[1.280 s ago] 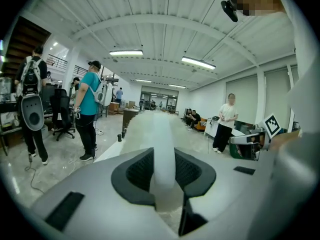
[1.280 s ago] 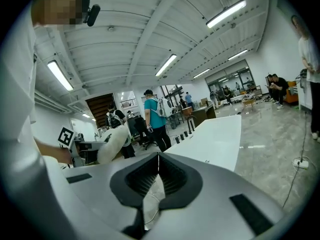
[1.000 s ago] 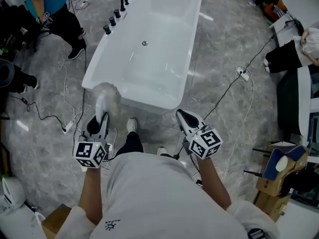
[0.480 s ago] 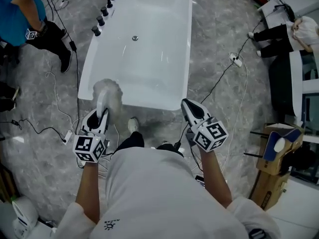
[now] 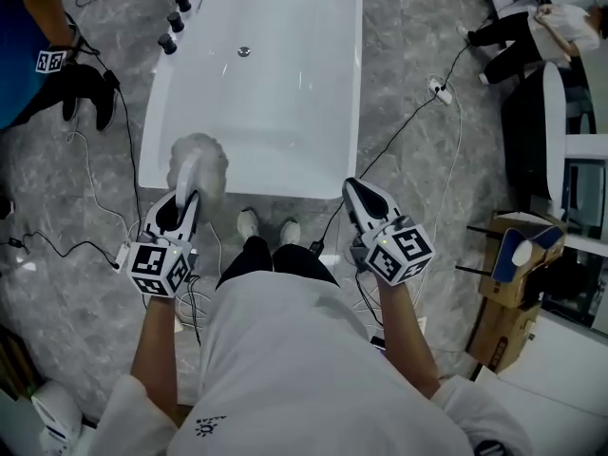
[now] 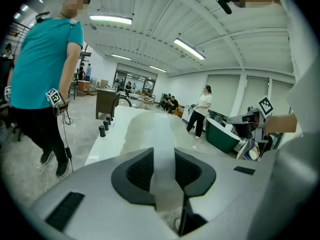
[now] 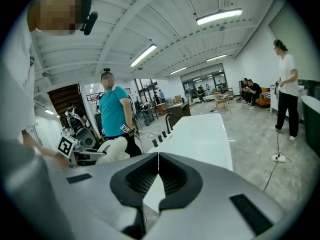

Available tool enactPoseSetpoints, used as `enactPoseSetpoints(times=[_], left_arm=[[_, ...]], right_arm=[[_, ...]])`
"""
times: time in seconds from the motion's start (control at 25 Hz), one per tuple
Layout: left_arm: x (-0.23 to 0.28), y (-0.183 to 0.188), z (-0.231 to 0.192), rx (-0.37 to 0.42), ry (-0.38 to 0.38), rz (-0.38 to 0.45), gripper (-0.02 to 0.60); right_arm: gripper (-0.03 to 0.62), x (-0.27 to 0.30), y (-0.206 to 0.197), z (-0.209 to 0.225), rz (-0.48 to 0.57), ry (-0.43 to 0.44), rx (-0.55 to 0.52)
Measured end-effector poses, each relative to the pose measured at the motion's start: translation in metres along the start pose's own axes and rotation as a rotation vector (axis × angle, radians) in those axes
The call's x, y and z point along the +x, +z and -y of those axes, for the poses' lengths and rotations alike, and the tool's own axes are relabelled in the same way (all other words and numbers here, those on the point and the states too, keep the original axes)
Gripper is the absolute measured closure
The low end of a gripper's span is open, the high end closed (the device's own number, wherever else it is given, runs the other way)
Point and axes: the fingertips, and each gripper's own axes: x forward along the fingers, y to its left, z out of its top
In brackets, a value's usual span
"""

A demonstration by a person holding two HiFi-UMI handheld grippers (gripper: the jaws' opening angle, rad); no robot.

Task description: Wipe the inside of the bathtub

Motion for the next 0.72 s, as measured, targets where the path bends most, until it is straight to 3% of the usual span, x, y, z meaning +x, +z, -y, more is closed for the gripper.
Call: enactPoseSetpoints(times=[0.28, 0.72], left_arm=[[0.024, -0.028, -0.025, -0.058, 0.043, -0.075, 0.483], [0.069, -0.092, -0.074, -0.046, 0.110, -0.241, 0.483]], right_arm=[[0.574, 0.015, -0.018, -0.001, -0.032, 0.042, 0.015], [0.574, 0.105, -0.083, -0.022, -0.165, 0.270, -0.026]])
